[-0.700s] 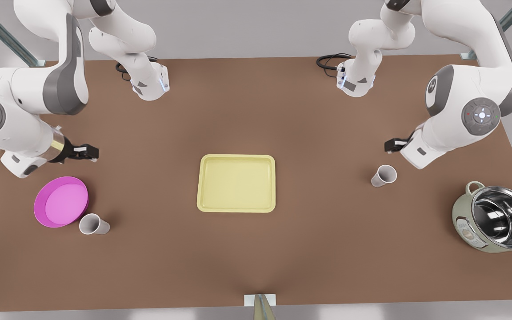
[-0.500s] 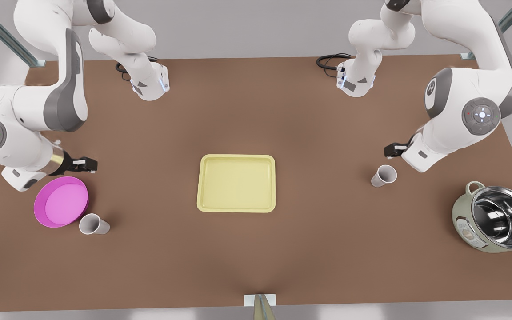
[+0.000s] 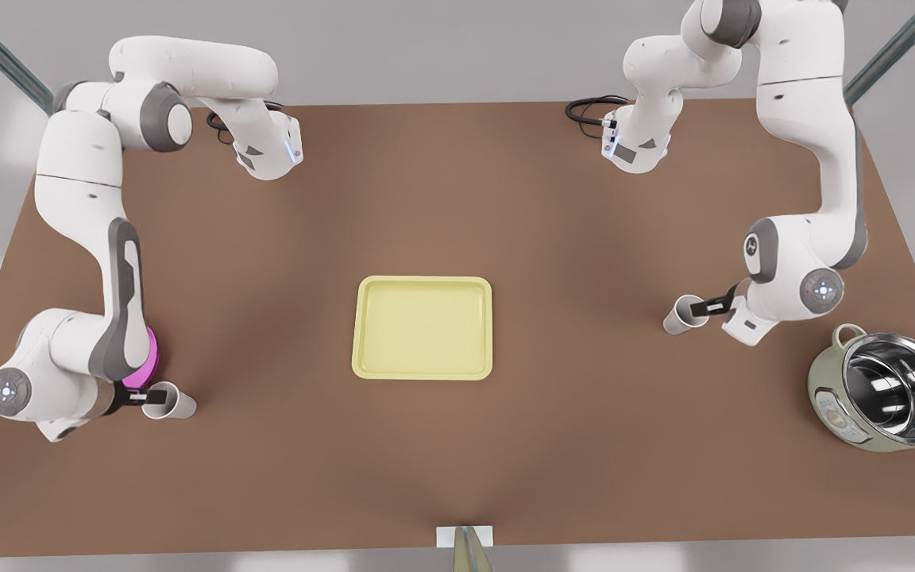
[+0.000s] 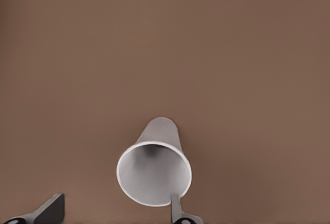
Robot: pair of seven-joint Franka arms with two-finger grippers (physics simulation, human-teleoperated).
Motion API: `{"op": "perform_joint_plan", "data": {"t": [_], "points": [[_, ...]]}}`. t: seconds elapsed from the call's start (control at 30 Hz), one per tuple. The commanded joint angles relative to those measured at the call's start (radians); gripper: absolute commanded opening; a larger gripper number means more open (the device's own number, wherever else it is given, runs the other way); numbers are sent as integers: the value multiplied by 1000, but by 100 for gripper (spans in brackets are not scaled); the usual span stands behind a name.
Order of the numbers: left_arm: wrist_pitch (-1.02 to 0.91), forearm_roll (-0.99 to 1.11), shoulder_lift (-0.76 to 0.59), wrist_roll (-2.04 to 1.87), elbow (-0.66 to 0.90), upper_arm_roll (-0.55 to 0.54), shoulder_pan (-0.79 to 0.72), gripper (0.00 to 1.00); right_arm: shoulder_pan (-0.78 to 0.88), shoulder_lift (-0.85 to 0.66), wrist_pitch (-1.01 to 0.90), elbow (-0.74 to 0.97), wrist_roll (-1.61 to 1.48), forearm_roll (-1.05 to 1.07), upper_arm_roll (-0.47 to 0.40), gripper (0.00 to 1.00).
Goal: Use both arms to respectively pick up the white IKEA cups from the middle-left and middle-right positions, then place the white IKEA cups onto the middle-middle tray, ensuring that the cups remain upright and do not tip over
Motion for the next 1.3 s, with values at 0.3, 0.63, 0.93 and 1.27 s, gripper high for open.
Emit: {"op": "perform_joint_plan", "data": {"t": [0.3,0.63,0.93,1.27], "points": [[176,4,68,42,-67,2,18,100,-23,11,112,-60,-63,28,-1,100],[193,-112,77,44,-93,-1,18,21,-30,46,112,-59,-112,25,-1,42],[-103,-99,159,-402,415,-277,-147,21,-26,44,109,-56,-125,21,1,21],[56,-105,521,-989,768,-300,-465,21,8,-26,-41,-88,101,25,200,21]]}}
